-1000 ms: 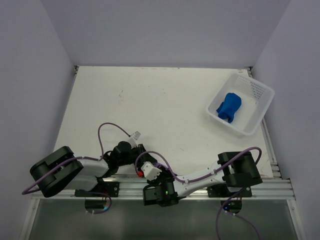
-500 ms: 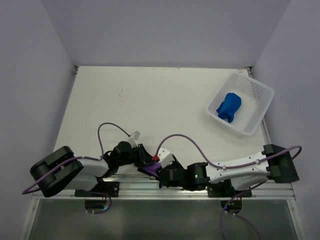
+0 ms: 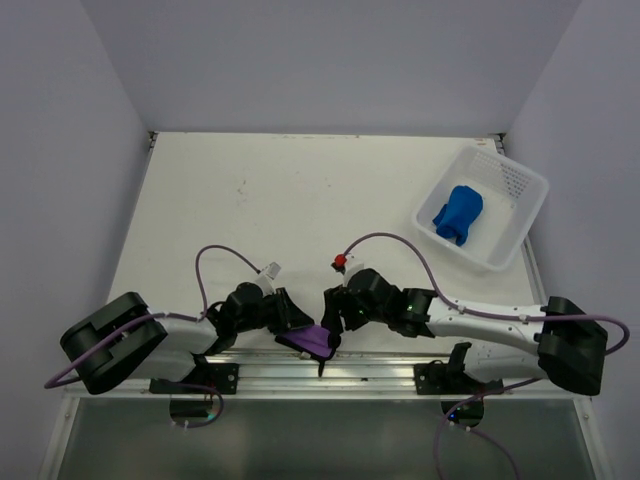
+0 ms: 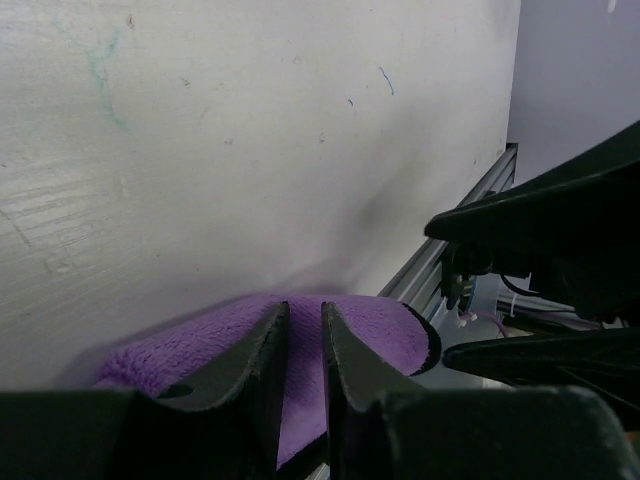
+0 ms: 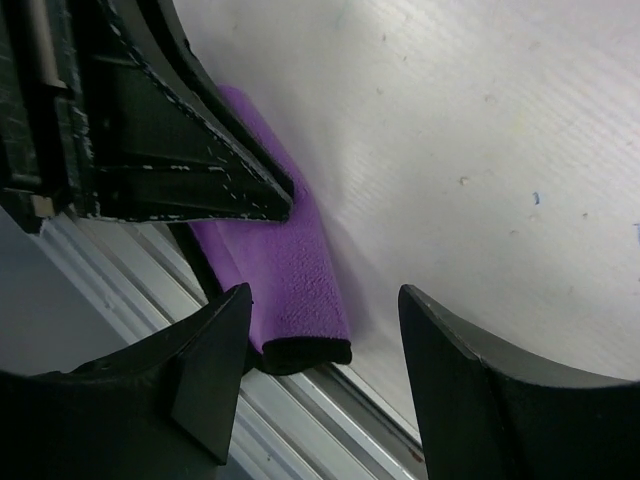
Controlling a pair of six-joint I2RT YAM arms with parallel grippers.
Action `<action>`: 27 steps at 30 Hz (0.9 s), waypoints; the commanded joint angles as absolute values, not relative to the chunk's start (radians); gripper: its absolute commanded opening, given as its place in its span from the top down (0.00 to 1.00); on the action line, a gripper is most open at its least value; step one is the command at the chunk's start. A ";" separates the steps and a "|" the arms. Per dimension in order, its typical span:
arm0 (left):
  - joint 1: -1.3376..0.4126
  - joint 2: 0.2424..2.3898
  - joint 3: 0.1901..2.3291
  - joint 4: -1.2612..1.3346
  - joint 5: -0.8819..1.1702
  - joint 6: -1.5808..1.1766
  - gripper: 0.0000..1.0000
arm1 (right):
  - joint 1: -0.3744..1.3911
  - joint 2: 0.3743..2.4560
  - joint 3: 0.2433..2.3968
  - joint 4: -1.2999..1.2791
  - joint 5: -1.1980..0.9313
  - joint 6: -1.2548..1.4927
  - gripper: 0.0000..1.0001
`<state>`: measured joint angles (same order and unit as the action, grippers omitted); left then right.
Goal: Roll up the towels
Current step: Roll the towel
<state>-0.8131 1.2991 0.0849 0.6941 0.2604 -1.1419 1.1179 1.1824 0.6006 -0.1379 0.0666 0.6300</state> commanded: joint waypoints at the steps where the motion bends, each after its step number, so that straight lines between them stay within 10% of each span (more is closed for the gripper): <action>1: -0.811 1.304 0.021 0.580 0.193 -1.095 0.76 | 1.088 1.256 0.566 -0.026 -0.127 0.676 0.36; 20: -0.813 1.269 0.038 0.535 0.179 -1.077 0.76 | 1.086 1.332 0.410 0.167 -0.207 0.726 0.60; 27: -0.813 1.258 0.095 0.479 0.170 -1.051 0.76 | 1.089 1.275 0.400 0.161 -0.166 0.681 0.94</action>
<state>-0.8131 1.2552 0.0834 0.6456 0.2451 -1.1316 1.0863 1.3296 0.4213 0.1711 -0.1970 0.7216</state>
